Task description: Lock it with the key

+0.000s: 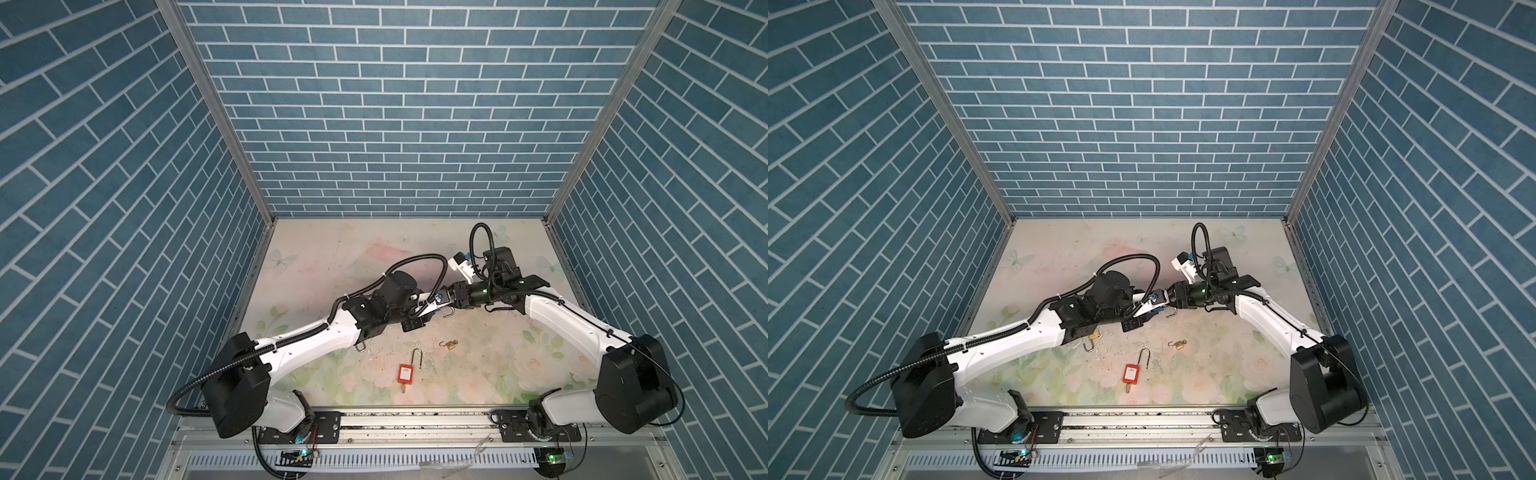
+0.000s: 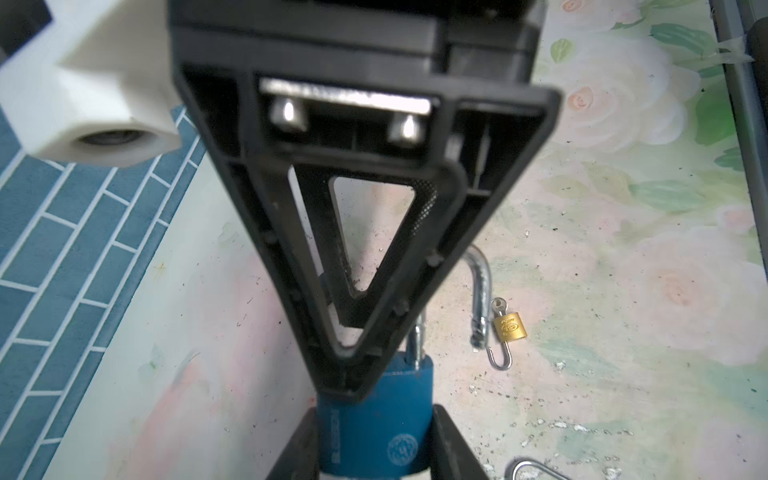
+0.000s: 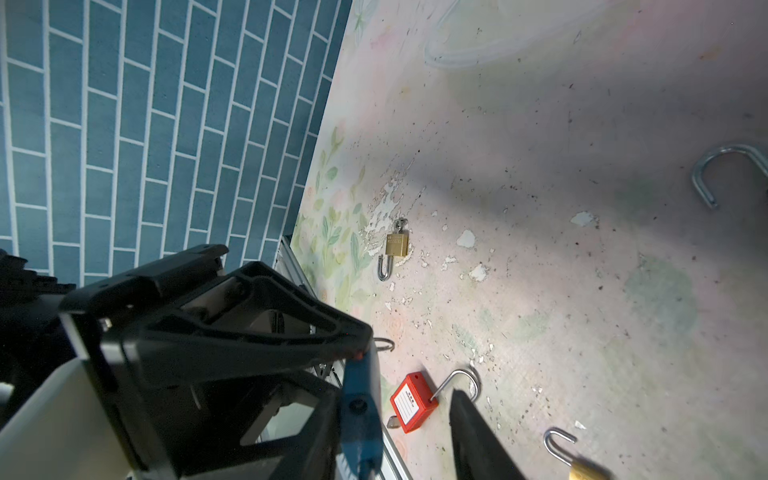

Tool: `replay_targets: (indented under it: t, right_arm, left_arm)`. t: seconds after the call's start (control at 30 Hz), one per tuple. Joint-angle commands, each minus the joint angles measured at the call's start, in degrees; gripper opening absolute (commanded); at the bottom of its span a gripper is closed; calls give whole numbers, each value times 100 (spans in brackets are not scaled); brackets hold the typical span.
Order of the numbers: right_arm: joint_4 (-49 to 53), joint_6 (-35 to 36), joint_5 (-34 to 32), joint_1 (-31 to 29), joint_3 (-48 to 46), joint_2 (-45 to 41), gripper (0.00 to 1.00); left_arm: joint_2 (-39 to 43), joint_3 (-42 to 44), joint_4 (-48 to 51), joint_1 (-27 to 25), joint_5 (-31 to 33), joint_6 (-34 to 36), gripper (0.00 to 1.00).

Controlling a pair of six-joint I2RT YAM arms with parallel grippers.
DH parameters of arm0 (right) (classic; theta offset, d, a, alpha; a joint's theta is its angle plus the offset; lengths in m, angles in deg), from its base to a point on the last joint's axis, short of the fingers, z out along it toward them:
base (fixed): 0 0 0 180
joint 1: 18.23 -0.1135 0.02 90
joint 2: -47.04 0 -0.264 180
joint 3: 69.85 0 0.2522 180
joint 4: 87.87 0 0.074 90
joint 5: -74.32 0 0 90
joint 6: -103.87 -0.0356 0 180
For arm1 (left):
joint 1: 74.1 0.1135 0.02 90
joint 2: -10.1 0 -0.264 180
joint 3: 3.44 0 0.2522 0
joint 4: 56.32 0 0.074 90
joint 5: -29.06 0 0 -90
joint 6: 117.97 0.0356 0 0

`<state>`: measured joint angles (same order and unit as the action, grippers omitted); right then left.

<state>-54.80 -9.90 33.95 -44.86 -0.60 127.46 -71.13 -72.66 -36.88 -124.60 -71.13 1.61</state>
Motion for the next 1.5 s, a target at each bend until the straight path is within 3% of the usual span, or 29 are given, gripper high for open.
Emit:
replay_targets:
  t: [0.0, 0.4, 0.57, 0.67, 0.73, 0.83, 1.03, 1.47]
  right_arm:
    - [29, 119, 57, -78, 152, 83, 37]
    - [-163, 5, 195, -193, 115, 226, 17]
    - [-212, -26, 217, -233, 120, 237, 0]
    - [-232, -55, 204, -231, 134, 237, 0]
    - [-240, -68, 193, -231, 160, 237, 0]
    - [-237, -75, 183, -229, 191, 231, 0]
    - [-275, -103, 171, -232, 219, 211, 0]
    - [-516, -295, 267, -228, 153, 201, 0]
  left_arm:
    - [76, 1, -301, 17, -30, 50, 0]
    - [11, 7, -519, 108, 195, -118, 1]
    - [-24, -24, -567, 115, 253, -176, 2]
    - [-46, -38, -562, 119, 290, -213, 13]
    - [-46, -34, -577, 120, 355, -281, 37]
    - [-48, 9, -637, 118, 396, -356, 53]
    - [-127, 14, -677, 105, 360, -450, 56]
    - [-240, 24, -607, 56, 314, -410, 54]
